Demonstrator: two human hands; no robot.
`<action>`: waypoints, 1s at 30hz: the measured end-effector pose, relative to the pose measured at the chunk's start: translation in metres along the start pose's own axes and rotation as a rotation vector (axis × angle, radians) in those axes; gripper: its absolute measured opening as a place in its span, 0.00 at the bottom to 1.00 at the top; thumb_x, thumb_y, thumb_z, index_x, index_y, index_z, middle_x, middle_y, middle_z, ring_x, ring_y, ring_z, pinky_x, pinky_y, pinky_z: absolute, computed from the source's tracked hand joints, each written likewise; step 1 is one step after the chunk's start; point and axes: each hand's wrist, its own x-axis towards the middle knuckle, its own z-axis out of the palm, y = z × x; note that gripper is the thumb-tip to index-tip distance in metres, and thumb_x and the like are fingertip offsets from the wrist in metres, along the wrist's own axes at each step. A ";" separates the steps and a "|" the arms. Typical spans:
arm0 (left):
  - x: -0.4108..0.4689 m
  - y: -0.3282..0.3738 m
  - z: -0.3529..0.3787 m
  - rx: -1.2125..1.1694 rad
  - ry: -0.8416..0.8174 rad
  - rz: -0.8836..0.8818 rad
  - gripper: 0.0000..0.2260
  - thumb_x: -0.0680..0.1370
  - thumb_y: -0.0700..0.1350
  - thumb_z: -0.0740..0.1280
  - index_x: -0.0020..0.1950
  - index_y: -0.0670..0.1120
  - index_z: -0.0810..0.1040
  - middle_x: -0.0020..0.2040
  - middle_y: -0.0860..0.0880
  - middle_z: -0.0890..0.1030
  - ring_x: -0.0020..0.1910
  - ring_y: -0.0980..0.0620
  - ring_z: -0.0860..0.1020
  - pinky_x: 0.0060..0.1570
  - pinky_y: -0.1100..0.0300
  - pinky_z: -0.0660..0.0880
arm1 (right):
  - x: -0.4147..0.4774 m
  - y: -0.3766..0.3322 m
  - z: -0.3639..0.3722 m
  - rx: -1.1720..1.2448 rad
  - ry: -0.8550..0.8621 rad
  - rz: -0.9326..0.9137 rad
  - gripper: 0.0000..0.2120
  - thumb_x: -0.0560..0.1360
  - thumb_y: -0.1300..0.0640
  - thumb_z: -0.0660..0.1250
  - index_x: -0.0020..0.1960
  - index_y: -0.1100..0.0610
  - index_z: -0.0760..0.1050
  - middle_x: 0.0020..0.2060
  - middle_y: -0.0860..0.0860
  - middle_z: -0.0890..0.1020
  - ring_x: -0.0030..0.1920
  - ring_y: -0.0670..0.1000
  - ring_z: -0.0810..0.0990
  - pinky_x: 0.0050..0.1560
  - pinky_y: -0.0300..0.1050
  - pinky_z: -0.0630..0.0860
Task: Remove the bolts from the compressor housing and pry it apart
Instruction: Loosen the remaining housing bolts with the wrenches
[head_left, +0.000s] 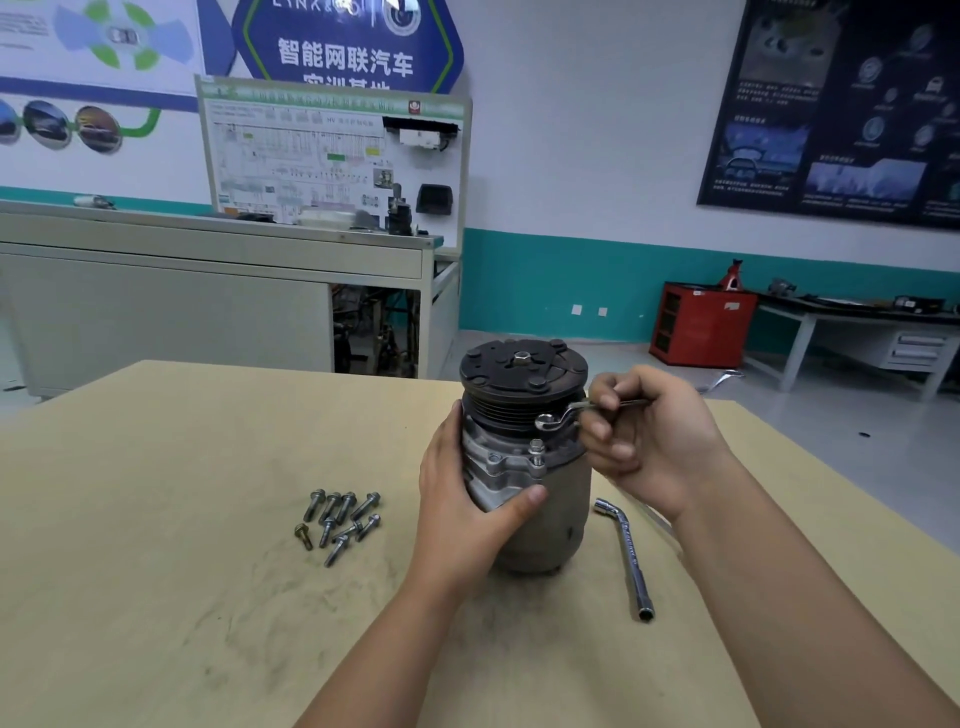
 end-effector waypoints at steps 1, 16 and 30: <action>0.000 0.000 0.000 0.006 0.001 0.002 0.42 0.61 0.65 0.71 0.70 0.66 0.55 0.72 0.58 0.63 0.73 0.58 0.61 0.72 0.49 0.63 | -0.004 0.000 0.001 0.014 -0.005 -0.045 0.10 0.63 0.60 0.53 0.25 0.58 0.67 0.21 0.54 0.68 0.17 0.47 0.60 0.20 0.32 0.53; -0.001 -0.002 0.000 0.000 -0.002 -0.030 0.46 0.60 0.61 0.72 0.75 0.60 0.56 0.72 0.57 0.64 0.72 0.57 0.63 0.71 0.48 0.65 | -0.042 0.072 0.051 -0.185 0.397 -0.489 0.22 0.74 0.69 0.54 0.29 0.51 0.75 0.28 0.51 0.80 0.28 0.44 0.75 0.26 0.32 0.69; -0.001 0.002 0.001 0.004 -0.004 -0.037 0.46 0.62 0.61 0.73 0.76 0.57 0.56 0.73 0.56 0.63 0.73 0.56 0.61 0.72 0.48 0.63 | -0.031 0.047 0.030 -0.203 0.414 -0.335 0.20 0.72 0.66 0.53 0.25 0.55 0.74 0.21 0.56 0.74 0.22 0.50 0.71 0.23 0.38 0.64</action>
